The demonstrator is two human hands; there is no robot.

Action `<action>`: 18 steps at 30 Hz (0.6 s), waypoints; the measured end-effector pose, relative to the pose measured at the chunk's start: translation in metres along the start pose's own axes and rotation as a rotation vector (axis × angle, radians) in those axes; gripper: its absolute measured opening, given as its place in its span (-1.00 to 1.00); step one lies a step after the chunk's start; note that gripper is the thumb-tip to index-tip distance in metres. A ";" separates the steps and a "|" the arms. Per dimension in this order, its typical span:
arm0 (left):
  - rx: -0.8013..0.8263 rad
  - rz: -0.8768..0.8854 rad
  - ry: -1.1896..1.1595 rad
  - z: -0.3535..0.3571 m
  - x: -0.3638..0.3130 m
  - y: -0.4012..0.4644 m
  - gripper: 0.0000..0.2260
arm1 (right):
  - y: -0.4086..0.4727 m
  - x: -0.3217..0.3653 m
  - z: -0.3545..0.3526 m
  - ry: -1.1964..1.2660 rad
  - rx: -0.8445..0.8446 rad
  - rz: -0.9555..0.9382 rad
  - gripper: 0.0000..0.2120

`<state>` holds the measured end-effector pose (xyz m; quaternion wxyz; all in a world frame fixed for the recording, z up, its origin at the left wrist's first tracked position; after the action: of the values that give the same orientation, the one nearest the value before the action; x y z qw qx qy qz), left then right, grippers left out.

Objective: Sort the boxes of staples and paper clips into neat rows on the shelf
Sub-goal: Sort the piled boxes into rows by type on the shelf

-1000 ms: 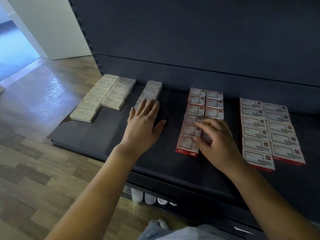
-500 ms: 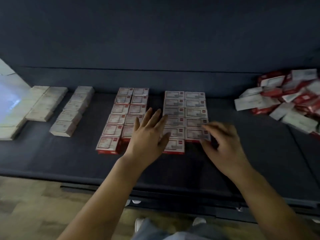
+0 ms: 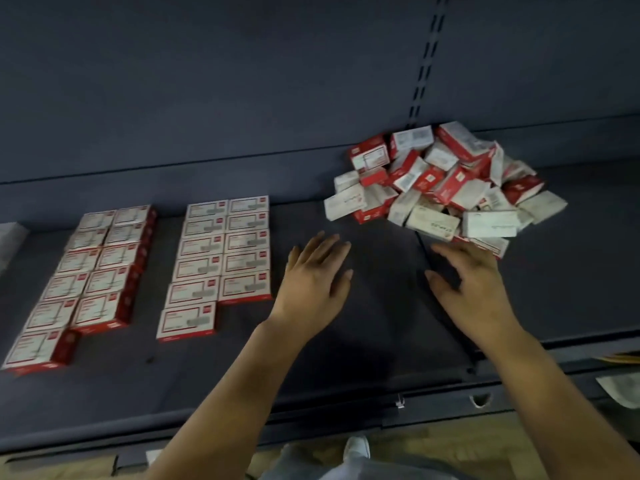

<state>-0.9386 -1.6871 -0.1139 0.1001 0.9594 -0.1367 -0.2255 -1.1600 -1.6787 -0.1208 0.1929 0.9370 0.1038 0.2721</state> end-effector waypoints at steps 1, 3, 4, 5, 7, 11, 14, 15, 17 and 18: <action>-0.005 0.005 -0.022 0.007 -0.006 0.003 -0.59 | 0.002 -0.012 -0.004 0.003 -0.004 0.048 -0.59; -0.007 0.028 -0.045 0.022 -0.018 0.009 -0.61 | 0.005 -0.031 -0.013 0.018 -0.037 0.111 -0.54; -0.003 0.040 -0.043 0.027 -0.021 0.011 -0.62 | 0.007 -0.037 -0.017 0.026 -0.067 0.140 -0.53; 0.004 0.051 -0.036 0.032 -0.026 0.014 -0.62 | 0.009 -0.043 -0.022 0.034 -0.102 0.175 -0.52; 0.021 0.059 -0.029 0.039 -0.031 0.019 -0.62 | 0.013 -0.052 -0.029 0.052 -0.160 0.231 -0.52; 0.053 0.074 0.001 0.047 -0.037 0.029 -0.61 | 0.028 -0.069 -0.036 0.115 -0.176 0.308 -0.45; 0.073 0.074 0.007 0.048 -0.040 0.033 -0.60 | 0.035 -0.074 -0.038 0.144 -0.123 0.320 -0.48; 0.073 0.074 0.008 0.047 -0.041 0.034 -0.60 | 0.036 -0.075 -0.038 0.134 -0.113 0.313 -0.51; 0.074 0.072 0.011 0.048 -0.042 0.034 -0.60 | 0.035 -0.076 -0.038 0.115 -0.117 0.303 -0.55; 0.076 0.069 0.010 0.048 -0.042 0.034 -0.60 | 0.035 -0.076 -0.038 0.108 -0.129 0.295 -0.57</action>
<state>-1.0044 -1.7125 -0.1302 0.0719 0.9583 -0.1778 -0.2119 -1.2410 -1.7213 -0.1125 0.2047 0.9118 -0.0424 0.3534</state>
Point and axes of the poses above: each hand's wrist, its own y-axis towards the middle knuckle, its own z-axis out of the palm, x = y × z, the point moved 3 cm from there along y, towards the middle knuckle, and after that the axes turned 8 degrees about -z, right-handed, at the moved point
